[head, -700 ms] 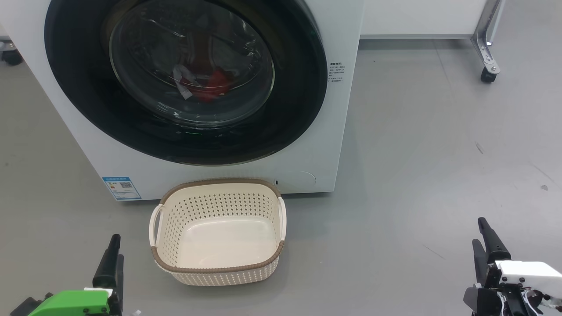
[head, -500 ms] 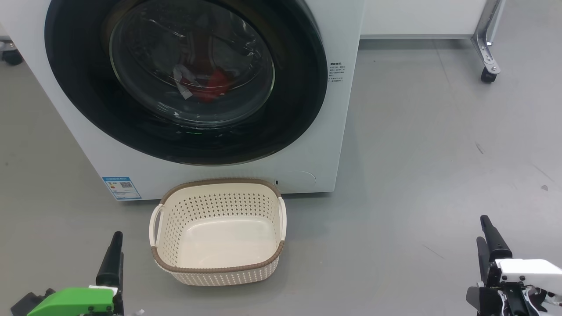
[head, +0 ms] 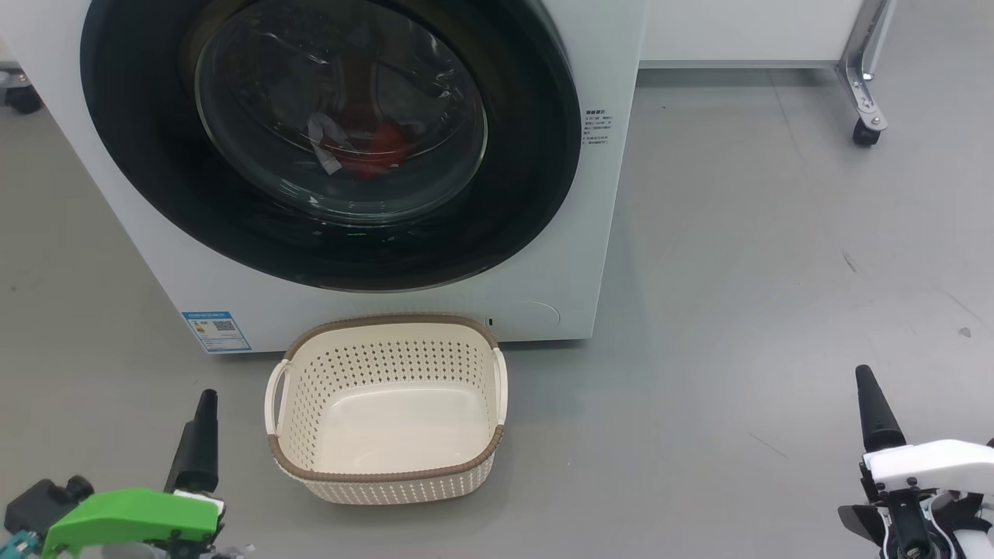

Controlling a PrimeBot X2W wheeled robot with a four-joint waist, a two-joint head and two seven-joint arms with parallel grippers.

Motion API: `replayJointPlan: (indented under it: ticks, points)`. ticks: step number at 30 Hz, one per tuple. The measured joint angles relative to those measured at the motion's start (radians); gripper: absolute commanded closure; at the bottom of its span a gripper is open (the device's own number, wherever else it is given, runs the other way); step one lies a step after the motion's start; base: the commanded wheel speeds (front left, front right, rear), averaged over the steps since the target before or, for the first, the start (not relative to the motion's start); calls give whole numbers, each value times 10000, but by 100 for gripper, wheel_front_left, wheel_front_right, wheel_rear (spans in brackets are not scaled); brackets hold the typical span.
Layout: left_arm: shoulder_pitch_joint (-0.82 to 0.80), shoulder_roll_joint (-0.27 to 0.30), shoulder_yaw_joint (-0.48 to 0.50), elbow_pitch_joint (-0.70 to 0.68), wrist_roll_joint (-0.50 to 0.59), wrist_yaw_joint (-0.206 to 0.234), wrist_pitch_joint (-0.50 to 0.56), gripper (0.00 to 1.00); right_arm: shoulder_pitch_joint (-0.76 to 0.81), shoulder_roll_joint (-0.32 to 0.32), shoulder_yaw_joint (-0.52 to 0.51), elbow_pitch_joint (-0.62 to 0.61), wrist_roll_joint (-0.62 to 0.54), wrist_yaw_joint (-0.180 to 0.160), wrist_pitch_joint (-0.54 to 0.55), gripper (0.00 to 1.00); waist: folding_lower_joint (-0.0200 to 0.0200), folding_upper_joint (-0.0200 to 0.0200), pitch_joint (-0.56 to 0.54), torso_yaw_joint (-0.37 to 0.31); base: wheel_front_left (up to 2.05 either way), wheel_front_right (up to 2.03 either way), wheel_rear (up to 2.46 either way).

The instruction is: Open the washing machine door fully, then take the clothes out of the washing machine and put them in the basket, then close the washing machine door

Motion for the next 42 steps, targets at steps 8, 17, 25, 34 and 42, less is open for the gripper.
replayJointPlan:
  ticks: [8, 17, 25, 34, 42]
  points:
    - [-69, 270, -445, -234, 1597, 217, -251, 0, -159, -165, 453, -104, -1375, -194, -242, 0, 0, 0, 7, 10, 0, 0, 0]
    - [-122, 460, -869, -516, 3210, 439, -499, 0, -190, -389, 917, -128, -2828, -397, -504, 0, 0, 0, 8, 27, 0, 0, 0]
    - [-150, 489, -1346, -673, 4502, 562, -771, 0, -195, -449, 1356, -151, -4069, -571, -757, 0, 0, 0, 4, 47, 0, 0, 0]
    - [-150, 502, -1787, -738, 5808, 775, -1051, 0, -196, -449, 1745, -161, -5308, -702, -1041, 0, 0, 0, -33, 87, 0, 0, 0]
    - [-148, 497, -1964, -821, 6803, 968, -1313, 0, -195, -447, 2031, -161, -6370, -849, -1287, 0, 0, 0, -62, 126, 0, 0, 0]
